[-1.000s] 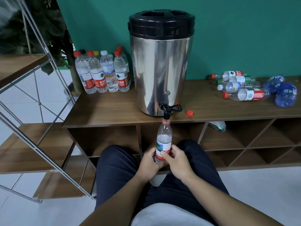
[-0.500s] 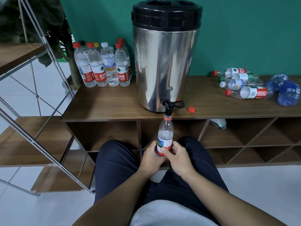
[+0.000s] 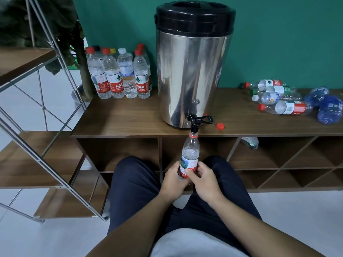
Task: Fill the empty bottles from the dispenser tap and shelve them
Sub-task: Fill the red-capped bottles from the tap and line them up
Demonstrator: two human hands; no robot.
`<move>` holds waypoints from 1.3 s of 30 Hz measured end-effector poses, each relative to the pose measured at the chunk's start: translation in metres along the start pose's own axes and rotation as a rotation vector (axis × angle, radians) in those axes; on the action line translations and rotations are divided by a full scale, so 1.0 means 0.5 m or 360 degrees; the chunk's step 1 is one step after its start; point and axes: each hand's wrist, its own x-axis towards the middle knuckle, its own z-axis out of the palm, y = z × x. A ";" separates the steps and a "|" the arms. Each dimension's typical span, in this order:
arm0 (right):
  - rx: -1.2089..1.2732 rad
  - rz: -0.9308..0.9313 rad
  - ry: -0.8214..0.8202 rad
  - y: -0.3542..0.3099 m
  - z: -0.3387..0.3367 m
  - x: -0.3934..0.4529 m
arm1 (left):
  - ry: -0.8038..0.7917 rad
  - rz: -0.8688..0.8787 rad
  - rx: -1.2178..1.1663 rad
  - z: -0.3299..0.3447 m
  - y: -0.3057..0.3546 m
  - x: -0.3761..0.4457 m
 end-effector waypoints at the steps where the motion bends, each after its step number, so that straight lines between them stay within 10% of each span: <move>1: 0.0002 0.0001 -0.0004 0.001 0.000 0.000 | -0.0002 0.0004 -0.0003 0.000 0.000 -0.001; 39: -0.0105 0.0093 0.0038 0.005 -0.007 0.005 | 0.0094 -0.0105 -0.0014 0.029 0.014 0.007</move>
